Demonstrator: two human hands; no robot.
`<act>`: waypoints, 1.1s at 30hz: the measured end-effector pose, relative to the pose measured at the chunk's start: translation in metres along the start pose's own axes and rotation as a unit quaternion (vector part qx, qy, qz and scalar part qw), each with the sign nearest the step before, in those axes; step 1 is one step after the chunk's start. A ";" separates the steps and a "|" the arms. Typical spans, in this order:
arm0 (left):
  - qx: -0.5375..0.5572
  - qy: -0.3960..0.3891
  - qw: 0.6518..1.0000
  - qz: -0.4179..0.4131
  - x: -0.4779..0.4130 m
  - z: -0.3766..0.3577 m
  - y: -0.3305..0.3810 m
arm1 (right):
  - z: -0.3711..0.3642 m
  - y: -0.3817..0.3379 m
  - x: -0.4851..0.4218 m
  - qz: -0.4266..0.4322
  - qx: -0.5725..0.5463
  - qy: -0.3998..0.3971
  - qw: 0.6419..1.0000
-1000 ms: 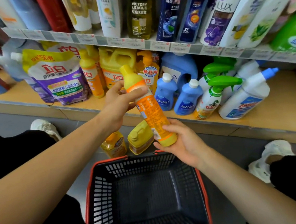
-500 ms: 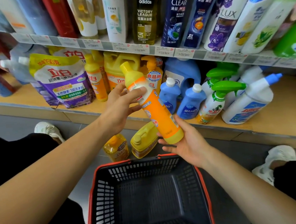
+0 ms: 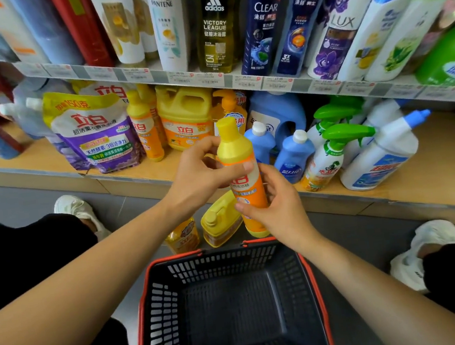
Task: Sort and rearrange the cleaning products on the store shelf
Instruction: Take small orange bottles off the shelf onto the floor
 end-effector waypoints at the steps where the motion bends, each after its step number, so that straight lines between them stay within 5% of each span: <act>1: 0.005 -0.009 1.000 0.001 0.000 0.000 0.001 | 0.001 0.002 0.001 -0.003 -0.008 -0.002 1.000; 10: 0.027 -0.002 0.996 -0.083 -0.002 0.011 0.023 | 0.007 0.017 0.002 -0.020 0.016 0.033 0.999; 14: 0.091 -0.043 0.993 -0.062 -0.001 0.009 0.027 | -0.003 0.010 0.003 -0.073 -0.072 -0.079 0.992; 21: 0.140 -0.100 0.985 -0.023 -0.005 0.013 0.027 | -0.021 0.012 0.018 -0.202 -0.227 -0.228 0.925; 28: 0.126 -0.022 0.990 -0.056 -0.005 0.016 0.027 | -0.020 0.003 0.013 -0.103 -0.123 -0.124 0.979; 33: 0.124 0.012 0.989 -0.078 0.000 0.014 0.036 | -0.023 -0.001 0.013 -0.082 -0.117 -0.099 0.985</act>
Point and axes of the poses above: each hand's wrist, its own x-axis away from the middle knuckle, its own z-axis out of the back of the hand, y = z × x, the point moved 7 cm from there along -x, towards the middle knuckle, and after that the axes turned 9 degrees about y, right-handed, at the moved point
